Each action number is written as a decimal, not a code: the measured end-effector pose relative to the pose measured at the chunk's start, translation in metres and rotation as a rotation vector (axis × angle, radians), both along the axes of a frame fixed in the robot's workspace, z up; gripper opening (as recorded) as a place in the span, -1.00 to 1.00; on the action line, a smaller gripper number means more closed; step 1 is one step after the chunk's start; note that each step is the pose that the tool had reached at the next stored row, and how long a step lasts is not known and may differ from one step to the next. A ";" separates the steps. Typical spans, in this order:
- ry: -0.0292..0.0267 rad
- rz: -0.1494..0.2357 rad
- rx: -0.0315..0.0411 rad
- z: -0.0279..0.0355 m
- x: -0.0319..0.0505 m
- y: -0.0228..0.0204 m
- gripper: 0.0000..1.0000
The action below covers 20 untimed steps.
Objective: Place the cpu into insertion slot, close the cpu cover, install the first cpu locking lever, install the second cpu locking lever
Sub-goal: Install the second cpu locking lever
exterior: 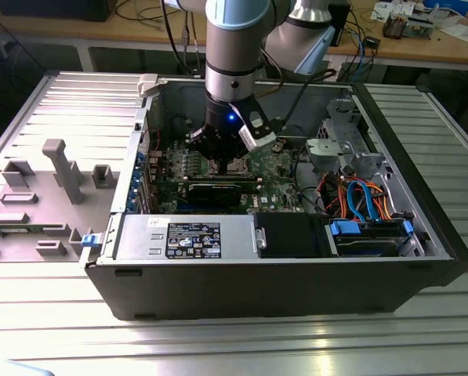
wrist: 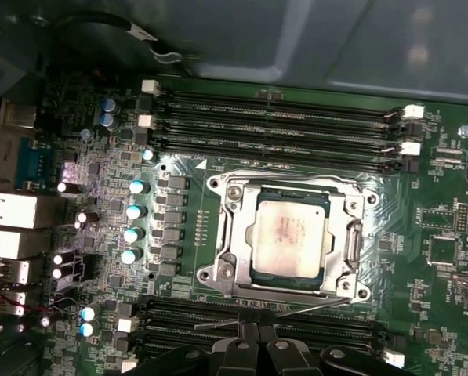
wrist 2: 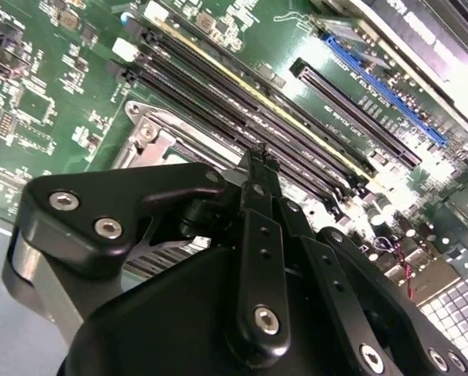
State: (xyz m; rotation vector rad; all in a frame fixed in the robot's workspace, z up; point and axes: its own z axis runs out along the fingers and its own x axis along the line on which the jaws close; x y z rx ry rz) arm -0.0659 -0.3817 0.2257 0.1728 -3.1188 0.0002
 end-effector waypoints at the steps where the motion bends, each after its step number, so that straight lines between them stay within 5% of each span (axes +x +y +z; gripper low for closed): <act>1: 0.0000 0.002 0.0001 -0.0001 -0.0019 0.0000 -0.79; 15: 0.0000 0.034 0.0027 -0.0023 -0.0175 -0.0055 -0.79; 20: -0.0001 0.037 0.0115 -0.0039 -0.0194 -0.0080 -0.79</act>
